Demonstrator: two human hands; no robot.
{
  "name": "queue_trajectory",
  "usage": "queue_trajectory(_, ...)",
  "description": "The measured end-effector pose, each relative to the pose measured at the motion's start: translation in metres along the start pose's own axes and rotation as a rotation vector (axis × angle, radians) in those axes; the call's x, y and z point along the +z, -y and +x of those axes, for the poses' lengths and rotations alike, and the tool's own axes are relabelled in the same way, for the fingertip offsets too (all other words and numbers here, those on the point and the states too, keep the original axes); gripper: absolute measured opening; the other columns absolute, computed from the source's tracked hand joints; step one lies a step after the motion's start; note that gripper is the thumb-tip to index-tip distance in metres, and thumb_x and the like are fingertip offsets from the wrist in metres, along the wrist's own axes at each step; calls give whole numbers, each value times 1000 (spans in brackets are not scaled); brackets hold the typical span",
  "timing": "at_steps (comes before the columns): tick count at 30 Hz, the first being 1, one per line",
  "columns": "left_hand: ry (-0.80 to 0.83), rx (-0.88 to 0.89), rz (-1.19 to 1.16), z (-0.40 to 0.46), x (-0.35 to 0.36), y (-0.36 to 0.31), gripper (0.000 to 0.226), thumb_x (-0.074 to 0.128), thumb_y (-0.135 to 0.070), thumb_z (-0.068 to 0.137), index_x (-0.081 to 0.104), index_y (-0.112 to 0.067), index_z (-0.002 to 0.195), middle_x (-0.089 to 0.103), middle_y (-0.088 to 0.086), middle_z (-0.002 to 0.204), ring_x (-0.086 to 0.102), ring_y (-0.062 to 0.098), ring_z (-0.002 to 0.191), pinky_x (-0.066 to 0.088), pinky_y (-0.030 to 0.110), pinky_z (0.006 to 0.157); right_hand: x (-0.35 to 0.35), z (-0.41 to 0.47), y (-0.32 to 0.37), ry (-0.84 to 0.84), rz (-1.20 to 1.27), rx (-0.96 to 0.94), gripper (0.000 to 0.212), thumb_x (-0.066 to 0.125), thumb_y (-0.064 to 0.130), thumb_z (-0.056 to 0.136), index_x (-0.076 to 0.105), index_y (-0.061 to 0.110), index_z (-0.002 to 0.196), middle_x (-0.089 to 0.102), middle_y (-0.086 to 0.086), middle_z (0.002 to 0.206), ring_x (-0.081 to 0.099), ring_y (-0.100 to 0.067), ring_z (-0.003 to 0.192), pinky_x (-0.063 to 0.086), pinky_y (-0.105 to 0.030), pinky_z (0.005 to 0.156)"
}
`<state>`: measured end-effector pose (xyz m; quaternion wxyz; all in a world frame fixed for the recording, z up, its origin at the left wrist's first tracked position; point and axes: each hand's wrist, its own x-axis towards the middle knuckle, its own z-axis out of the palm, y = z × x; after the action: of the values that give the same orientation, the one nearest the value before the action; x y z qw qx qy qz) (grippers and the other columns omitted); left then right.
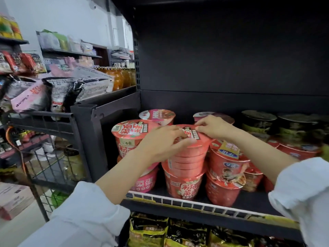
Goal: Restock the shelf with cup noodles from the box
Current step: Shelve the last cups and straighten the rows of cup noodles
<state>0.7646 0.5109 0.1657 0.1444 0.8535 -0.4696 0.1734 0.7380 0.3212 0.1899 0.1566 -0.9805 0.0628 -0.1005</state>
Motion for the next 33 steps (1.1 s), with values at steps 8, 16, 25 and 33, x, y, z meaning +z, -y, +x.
queue_trajectory(8,-47,-279,366,34,5,-40,60,30,-68,86,61,-18,90,61,2,93,59,21,89,38,32,70,-20,5,-45,-163,77,-140,28,47,21,95,65,13,114,64,-1,116,58,-22,109,39,-22,83)
queue_trajectory(16,144,-442,102,74,25,-72,39,55,-48,86,56,-26,119,55,5,112,50,24,112,45,37,92,-12,-2,-98,306,-190,-329,41,45,48,94,59,13,109,56,14,104,60,-18,90,46,-28,73)
queue_trajectory(25,88,-447,137,90,20,-81,32,54,-30,90,60,-17,118,63,3,113,59,23,105,49,38,88,-37,13,-105,-38,-153,-296,23,54,39,91,63,17,88,60,-5,96,59,-23,85,45,-31,68)
queue_trajectory(33,288,-348,269,149,44,-63,45,52,-20,91,45,-14,136,48,10,132,47,27,122,43,41,100,-31,60,-134,163,-298,-177,46,62,14,87,50,17,131,54,-12,128,53,-31,112,50,-40,92)
